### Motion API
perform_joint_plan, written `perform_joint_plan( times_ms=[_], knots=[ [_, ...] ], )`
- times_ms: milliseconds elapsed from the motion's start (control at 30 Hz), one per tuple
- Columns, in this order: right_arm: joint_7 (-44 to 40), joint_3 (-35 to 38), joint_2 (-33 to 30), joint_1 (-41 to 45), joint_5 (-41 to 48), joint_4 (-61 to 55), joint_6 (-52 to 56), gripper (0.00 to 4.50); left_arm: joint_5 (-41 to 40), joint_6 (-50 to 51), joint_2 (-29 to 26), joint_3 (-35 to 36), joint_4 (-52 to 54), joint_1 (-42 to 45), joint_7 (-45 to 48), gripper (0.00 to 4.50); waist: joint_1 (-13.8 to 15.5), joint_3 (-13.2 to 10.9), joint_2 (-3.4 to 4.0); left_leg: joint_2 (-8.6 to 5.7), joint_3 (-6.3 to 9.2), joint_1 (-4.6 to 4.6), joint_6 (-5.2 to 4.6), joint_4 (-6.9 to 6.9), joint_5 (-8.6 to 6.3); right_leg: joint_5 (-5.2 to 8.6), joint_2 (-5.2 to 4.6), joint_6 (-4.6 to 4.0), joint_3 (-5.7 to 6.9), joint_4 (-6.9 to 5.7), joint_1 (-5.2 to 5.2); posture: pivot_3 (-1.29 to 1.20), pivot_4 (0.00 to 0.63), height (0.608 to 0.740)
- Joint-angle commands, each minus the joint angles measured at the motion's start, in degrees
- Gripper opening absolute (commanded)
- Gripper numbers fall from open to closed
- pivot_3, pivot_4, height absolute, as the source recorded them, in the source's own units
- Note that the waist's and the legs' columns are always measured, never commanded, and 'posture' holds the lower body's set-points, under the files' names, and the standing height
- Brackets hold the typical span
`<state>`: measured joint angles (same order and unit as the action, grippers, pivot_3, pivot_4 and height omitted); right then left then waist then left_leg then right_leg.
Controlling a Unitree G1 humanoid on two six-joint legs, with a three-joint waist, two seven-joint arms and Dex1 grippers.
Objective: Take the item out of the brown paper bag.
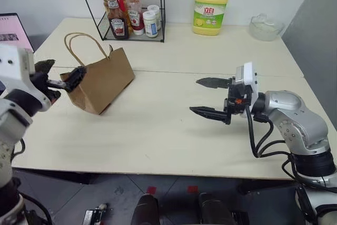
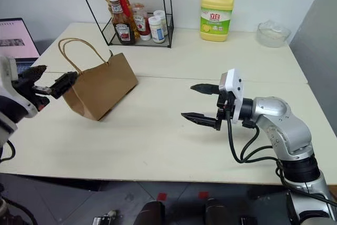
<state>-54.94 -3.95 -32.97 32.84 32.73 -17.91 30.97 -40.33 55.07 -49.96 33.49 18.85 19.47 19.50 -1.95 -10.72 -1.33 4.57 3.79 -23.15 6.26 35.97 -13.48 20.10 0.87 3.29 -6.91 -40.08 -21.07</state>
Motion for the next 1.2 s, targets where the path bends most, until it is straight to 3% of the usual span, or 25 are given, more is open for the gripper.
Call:
perform_joint_plan(
  times_ms=[33,200,433,800,1200],
  knots=[
    [0.44,0.4,0.04,1.62,0.46,-2.76,-0.01,4.47,2.69,-1.45,-3.75,-3.37,-6.81,4.39,2.83,4.5,0.05,0.0,0.0,0.0,-0.01,-0.01,0.0,0.0,0.0,0.0,-0.01,0.0,-0.02,0.01,0.0,0.0,0.15,0.74],
    [1.88,0.79,-0.07,2.54,0.93,-4.59,1.71,4.47,8.61,-7.15,-7.05,-10.65,-20.9,12.56,7.91,4.5,0.06,-0.01,0.02,0.0,0.01,-0.12,0.01,0.0,0.01,0.0,0.0,-0.01,0.04,-0.01,-0.11,0.0,0.15,0.74],
    [3.21,1.38,-0.69,2.86,1.43,-6.86,3.53,4.47,15.91,-14.56,-6.66,-19.6,-35.31,23.11,14.78,4.5,0.08,-0.01,0.02,0.0,0.03,-0.3,0.09,0.04,0.05,0.0,0.0,-0.01,0.1,-0.03,-0.27,0.0,0.15,0.74],
    [4.08,1.82,-1.03,3.06,1.7,-8.81,4.87,4.47,19.61,-18.78,-3.66,-21.96,-45.29,33.52,19.92,4.5,0.04,-0.01,0.02,0.0,0.1,-0.46,0.18,0.07,0.11,0.0,-0.01,-0.01,0.18,-0.05,-0.36,0.0,0.15,0.74],
    [4.27,1.79,-1.14,2.9,1.65,-9.0,5.05,4.5,23.17,-22.42,-3.38,-22.51,-51.32,37.86,22.99,2.72,0.03,-0.01,0.02,0.0,0.29,-0.59,0.2,0.13,0.14,0.0,-0.01,-0.02,0.38,-0.07,-0.36,0.0,0.15,0.74]
  ],
)
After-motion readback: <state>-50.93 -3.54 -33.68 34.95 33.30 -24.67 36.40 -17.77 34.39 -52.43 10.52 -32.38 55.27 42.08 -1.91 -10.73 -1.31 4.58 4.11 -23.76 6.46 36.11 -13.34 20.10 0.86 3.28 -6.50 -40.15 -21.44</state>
